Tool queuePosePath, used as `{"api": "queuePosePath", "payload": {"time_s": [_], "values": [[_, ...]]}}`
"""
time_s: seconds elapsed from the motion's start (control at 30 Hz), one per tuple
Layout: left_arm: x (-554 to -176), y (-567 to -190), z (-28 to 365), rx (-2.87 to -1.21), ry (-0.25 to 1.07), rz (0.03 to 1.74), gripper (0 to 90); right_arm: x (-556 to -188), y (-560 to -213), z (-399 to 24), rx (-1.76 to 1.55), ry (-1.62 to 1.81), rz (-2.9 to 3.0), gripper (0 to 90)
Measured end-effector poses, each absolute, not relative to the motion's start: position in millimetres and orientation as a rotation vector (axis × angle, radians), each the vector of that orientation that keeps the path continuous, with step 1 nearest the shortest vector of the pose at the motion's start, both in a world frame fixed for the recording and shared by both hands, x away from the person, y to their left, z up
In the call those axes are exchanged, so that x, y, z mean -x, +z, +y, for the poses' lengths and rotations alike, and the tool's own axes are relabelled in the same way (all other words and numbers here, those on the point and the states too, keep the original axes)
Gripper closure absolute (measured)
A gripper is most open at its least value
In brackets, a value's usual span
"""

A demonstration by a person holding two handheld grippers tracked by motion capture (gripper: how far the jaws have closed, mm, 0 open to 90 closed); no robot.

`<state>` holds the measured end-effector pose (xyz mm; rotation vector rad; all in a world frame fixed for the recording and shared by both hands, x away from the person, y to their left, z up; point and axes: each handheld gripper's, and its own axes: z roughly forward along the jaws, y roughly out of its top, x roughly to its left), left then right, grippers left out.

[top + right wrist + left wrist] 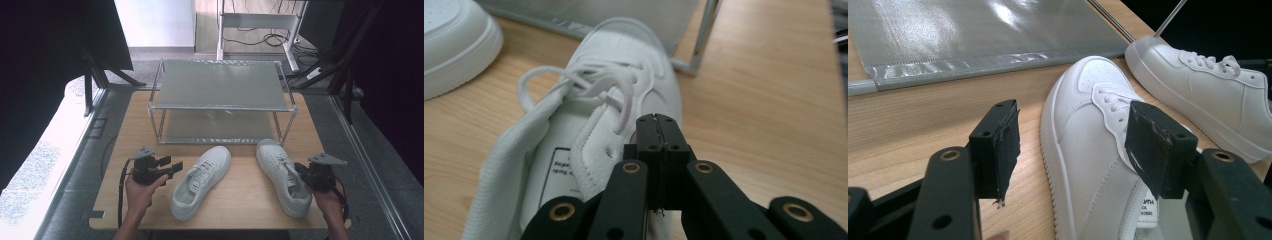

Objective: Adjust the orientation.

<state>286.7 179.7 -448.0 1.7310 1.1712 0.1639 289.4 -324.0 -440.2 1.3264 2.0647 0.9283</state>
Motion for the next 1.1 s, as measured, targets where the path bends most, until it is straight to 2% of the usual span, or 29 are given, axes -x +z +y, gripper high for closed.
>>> {"api": "queuePosePath", "payload": {"time_s": [0.13,0.27,0.33,0.37,0.53,0.67,1.1], "values": [[-286.2,-447.6,181.2,-1.720,0.162,1.175,38.6,-272.7,-419.7,-317.5,-1.274,0.986,2.023,89.9],[-285.9,-447.6,181.4,-1.719,0.155,1.178,38.6,-251.1,-405.7,-290.3,-1.162,1.057,2.110,89.9],[-285.3,-446.8,181.5,-1.716,0.152,1.174,38.6,-242.8,-408.8,-276.4,-1.127,1.061,2.164,89.8],[-284.8,-446.1,181.8,-1.715,0.152,1.171,38.6,-229.4,-421.1,-261.6,-1.092,1.023,2.199,89.8],[-284.9,-446.2,181.7,-1.713,0.150,1.172,38.6,-210.2,-446.4,-248.2,-1.073,0.910,2.228,89.9],[-284.3,-445.6,180.9,-1.713,0.150,1.170,38.6,-209.4,-459.6,-255.7,-1.122,0.819,2.223,89.9],[-285.0,-445.5,185.7,-1.701,0.153,1.181,38.6,-202.8,-462.6,-294.7,-1.199,0.885,2.179,89.9]]}}
